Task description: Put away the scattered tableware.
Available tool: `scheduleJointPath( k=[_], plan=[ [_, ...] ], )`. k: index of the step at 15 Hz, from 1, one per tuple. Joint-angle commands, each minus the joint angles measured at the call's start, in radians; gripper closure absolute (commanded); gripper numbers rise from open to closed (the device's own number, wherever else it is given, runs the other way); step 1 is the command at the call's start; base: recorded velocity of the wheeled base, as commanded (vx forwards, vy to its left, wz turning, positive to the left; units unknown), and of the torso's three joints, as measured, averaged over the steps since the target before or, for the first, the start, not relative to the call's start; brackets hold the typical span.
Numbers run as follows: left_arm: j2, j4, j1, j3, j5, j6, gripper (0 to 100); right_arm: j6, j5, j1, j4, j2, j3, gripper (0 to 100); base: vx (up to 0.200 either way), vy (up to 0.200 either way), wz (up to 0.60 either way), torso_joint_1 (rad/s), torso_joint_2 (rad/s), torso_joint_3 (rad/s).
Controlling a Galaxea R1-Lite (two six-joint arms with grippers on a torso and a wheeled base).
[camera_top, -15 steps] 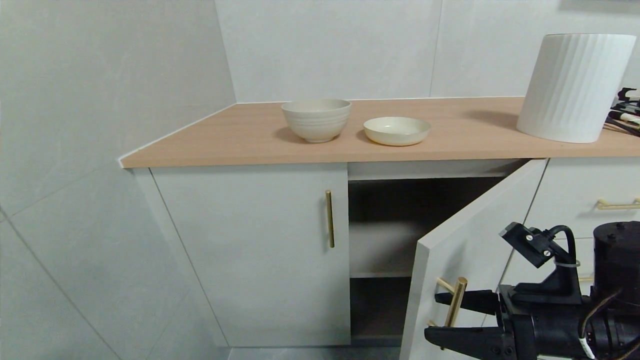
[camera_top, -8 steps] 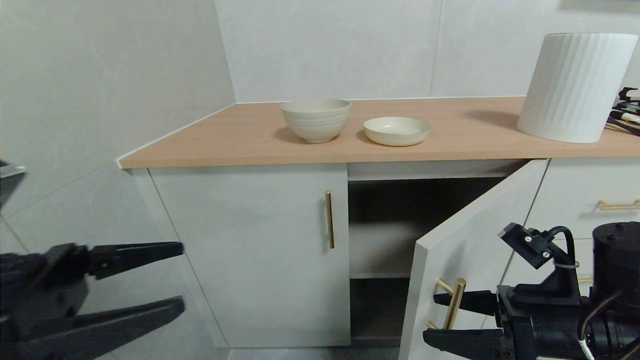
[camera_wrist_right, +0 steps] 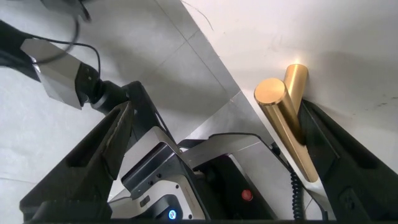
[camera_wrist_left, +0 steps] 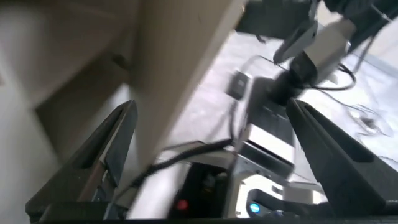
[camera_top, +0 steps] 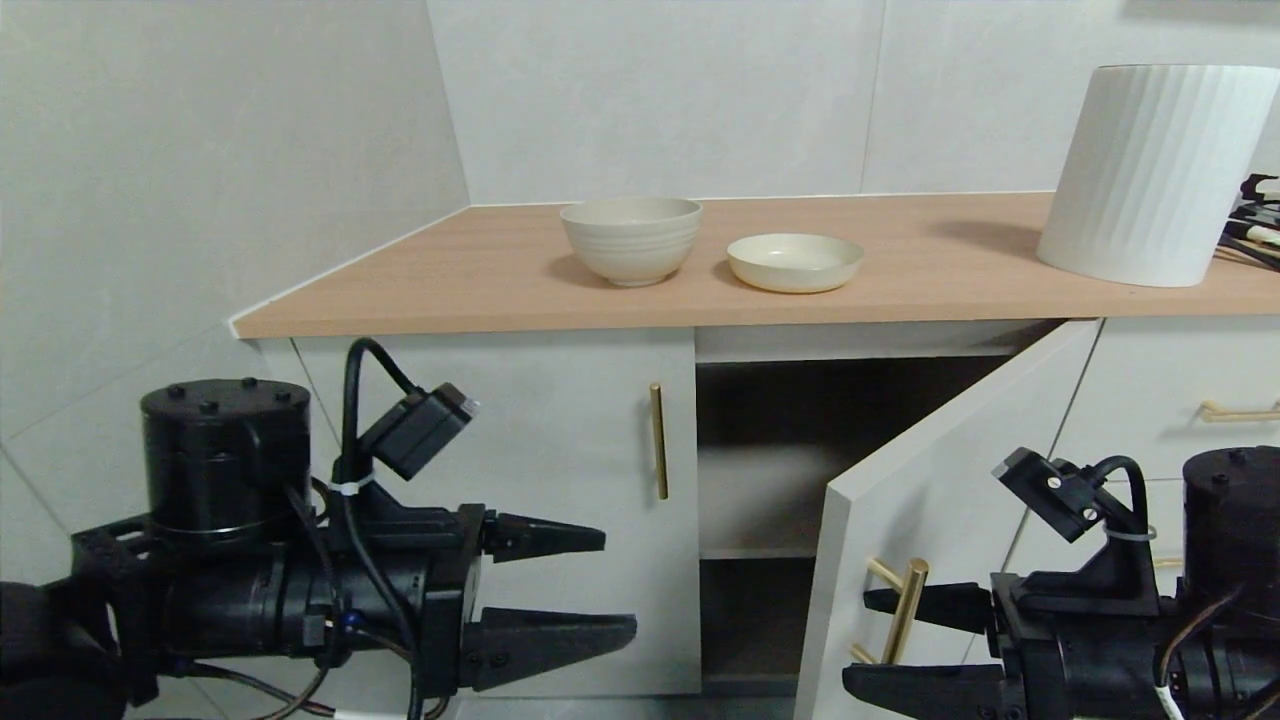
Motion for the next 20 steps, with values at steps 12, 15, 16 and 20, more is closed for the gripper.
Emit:
scheduleJointPath(
  k=[12,15,16,20],
  plan=[
    [0.326,-0.044,-0.074,-0.212,0.048,-0.096,100,0.001,0.005,0.007,0.003,0.009,-0.002,0,0.000,0.000,0.00,0.000,0.00,0.000],
    [0.420,-0.176,-0.160,-0.241,0.222,-0.163,100,0.001,0.003,0.006,0.000,0.008,-0.002,0,0.000,0.000,0.00,0.000,0.00,0.000],
    [0.443,-0.228,-0.193,-0.241,0.288,-0.174,100,0.000,0.002,0.006,0.000,0.009,-0.002,0,0.000,0.000,0.00,0.000,0.00,0.000],
    [0.539,-0.408,-0.305,-0.235,0.357,-0.255,100,-0.003,-0.003,0.001,-0.003,0.008,0.001,0,0.000,0.000,0.00,0.000,0.00,0.000]
  ],
)
